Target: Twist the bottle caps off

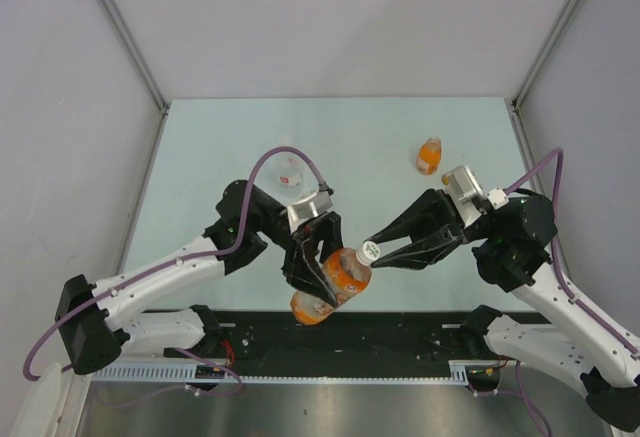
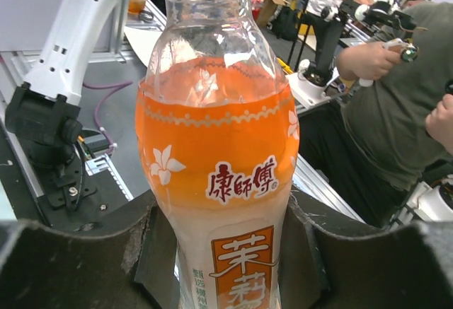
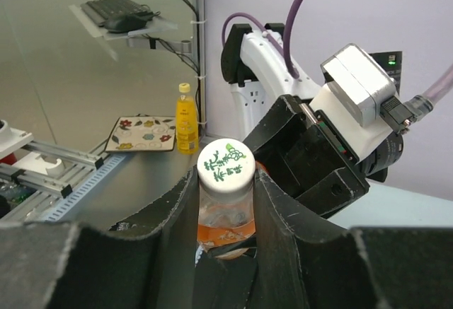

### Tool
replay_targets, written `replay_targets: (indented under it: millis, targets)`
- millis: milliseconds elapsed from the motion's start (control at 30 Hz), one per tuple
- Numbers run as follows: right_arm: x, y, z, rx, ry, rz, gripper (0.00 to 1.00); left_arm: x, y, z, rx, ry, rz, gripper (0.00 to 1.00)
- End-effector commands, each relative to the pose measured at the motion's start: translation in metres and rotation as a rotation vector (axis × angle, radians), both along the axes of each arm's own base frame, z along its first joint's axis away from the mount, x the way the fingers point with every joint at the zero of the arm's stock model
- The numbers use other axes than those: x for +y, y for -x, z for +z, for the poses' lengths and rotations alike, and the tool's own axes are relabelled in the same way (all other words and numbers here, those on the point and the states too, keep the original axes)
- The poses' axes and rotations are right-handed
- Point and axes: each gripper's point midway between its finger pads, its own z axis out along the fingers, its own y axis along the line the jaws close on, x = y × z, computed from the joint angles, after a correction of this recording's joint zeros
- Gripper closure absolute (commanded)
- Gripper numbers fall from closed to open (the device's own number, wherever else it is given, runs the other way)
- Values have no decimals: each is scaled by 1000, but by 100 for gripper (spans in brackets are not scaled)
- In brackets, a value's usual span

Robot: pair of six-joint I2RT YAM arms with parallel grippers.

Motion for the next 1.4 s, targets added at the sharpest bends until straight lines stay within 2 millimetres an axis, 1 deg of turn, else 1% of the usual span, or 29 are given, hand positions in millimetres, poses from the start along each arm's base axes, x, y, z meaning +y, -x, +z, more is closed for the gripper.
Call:
replay_targets:
  millis: [0, 100, 133, 167, 200, 233, 267, 300, 333, 367, 400, 433, 467, 500, 567, 600, 667, 700, 767, 800, 867, 900, 933, 967, 1000, 1033, 1067, 1167, 1367]
  targets:
    - [-2, 20, -43, 59, 186, 182, 100, 5, 2, 46, -145, 219, 33, 100]
    - [-2, 16, -42, 69, 185, 161, 100, 0, -4, 42, -155, 202, 62, 100]
    - [-1, 10, -41, 92, 181, 127, 99, 0, -6, 48, -166, 213, 88, 100]
    - [-1, 1, -40, 115, 178, 82, 85, -4, -11, 40, -179, 190, 116, 100]
    - [-3, -3, -36, 125, 166, 45, 73, -7, -16, 39, -188, 179, 145, 100]
    - [-2, -13, -37, 163, 167, -10, 66, -8, -19, 45, -211, 183, 177, 100]
    - [-4, -20, -35, 166, 159, -51, 46, -13, -31, 35, -224, 141, 251, 100]
    - [-6, -24, -30, 168, 149, -84, 38, -14, -35, 34, -238, 132, 283, 100]
    - [-7, -31, -30, 196, 155, -131, 32, -14, -39, 31, -237, 97, 314, 100]
    - [-9, -34, -29, 206, 155, -157, 21, -17, -51, 31, -270, 102, 382, 100]
    - [-11, -45, -28, 205, 145, -221, 17, -17, -56, 32, -285, 103, 420, 100]
    - [-13, -48, -27, 227, 160, -255, 13, -17, -60, 26, -280, 68, 449, 100]
    - [-15, -54, -27, 235, 160, -291, 5, -19, -73, 26, -295, 62, 531, 100]
    - [-16, -65, -25, 248, 145, -357, 4, -19, -80, 26, -301, 61, 569, 100]
    - [-21, -75, -21, 269, 123, -437, 3, -20, -94, 22, -309, 42, 654, 100]
    - [-24, -90, -23, 318, 111, -526, 3, -21, -109, 19, -314, 26, 734, 100]
    - [-32, -99, -17, 341, 74, -605, 3, -20, -125, 12, -319, -16, 820, 100]
    - [-38, -110, -12, 366, 38, -675, 3, -19, -138, 8, -324, -42, 892, 100]
    - [-47, -114, -1, 406, -19, -724, 3, -17, -150, 0, -345, -84, 962, 100]
    - [-53, -123, 3, 433, -53, -778, 4, -14, -163, -2, -359, -110, 1050, 100]
    - [-59, -127, 9, 482, -98, -814, 4, -9, -174, -8, -388, -146, 1130, 100]
    - [-65, -131, 12, 504, -129, -850, 4, -9, -175, -9, -399, -158, 1154, 100]
    - [-67, -134, 13, 524, -141, -865, 4, -3, -186, -12, -410, -186, 1230, 100]
    - [-69, -135, 15, 549, -157, -871, 4, -1, -190, -14, -421, -197, 1259, 100]
    - [-73, -136, 23, 554, -197, -883, 4, -1, -191, -16, -427, -212, 1274, 100]
    - [-74, -138, 24, 564, -209, -891, 4, 3, -198, -20, -433, -235, 1325, 100]
    - [-75, -141, 24, 590, -222, -903, 4, 4, -200, -22, -437, -249, 1341, 100]
    - [-73, -150, 20, 640, -229, -930, 4, 8, -209, -29, -493, -296, 1409, 100]
    - [-64, -170, 5, 745, -224, -1000, 8, 3, -210, -43, -582, -355, 1471, 100]
